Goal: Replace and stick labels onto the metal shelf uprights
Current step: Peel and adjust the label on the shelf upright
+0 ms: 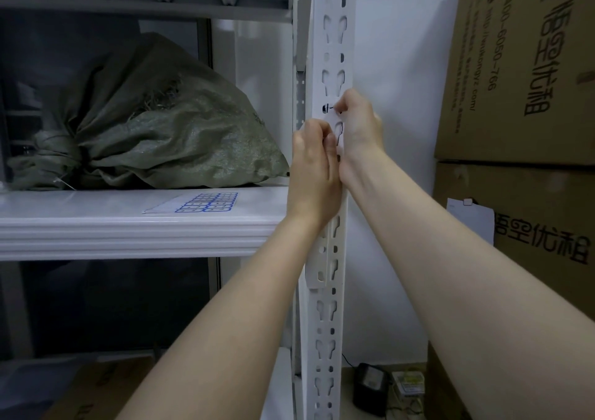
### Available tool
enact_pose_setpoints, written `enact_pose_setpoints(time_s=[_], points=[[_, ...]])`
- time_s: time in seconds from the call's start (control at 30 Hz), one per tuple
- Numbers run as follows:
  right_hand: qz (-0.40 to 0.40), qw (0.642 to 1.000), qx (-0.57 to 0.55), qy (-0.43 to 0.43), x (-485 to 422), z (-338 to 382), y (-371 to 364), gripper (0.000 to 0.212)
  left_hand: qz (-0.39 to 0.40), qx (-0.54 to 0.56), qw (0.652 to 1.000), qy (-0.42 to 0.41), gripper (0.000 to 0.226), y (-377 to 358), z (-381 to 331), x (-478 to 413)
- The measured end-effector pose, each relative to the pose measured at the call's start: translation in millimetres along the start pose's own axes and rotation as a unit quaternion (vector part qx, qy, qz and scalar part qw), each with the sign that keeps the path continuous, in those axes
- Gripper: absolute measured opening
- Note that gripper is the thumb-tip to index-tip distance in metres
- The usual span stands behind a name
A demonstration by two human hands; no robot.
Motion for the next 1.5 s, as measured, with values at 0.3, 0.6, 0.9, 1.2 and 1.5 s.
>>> enact_pose_setpoints(time_s=[0.3,0.6,0.9,1.2,1.5], points=[[-0.031,0.992,0.013,0.122,5,-11,19,0.027,0.001,-0.003,1.000,0.010,0.015,-2,3,0],[-0.106,0.837,0.318,0.433,18,2,29,0.009,-0.004,0.001,1.000,0.010,0.017,-2,2,0],[-0.127,0.790,0.384,0.461,17,14,26,0.007,0.000,-0.003,1.000,0.010,0.014,-1,2,0],[-0.135,0.709,0.497,0.481,13,14,19,0.018,-0.006,-0.003,1.000,-0.008,0.016,-1,1,0],[-0.129,0.708,0.505,0.476,10,8,18,0.021,-0.011,0.008,1.000,-0.011,0.010,0,1,0]])
Point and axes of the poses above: each hand's wrist, its own x-axis away from the middle knuckle, its own y-axis out of the back of the hand, z = x × y, the point moved 3 cm from there along -x, towards the middle knuckle, and after that the axes turned 2 degrees about z, right-handed, at the moved point
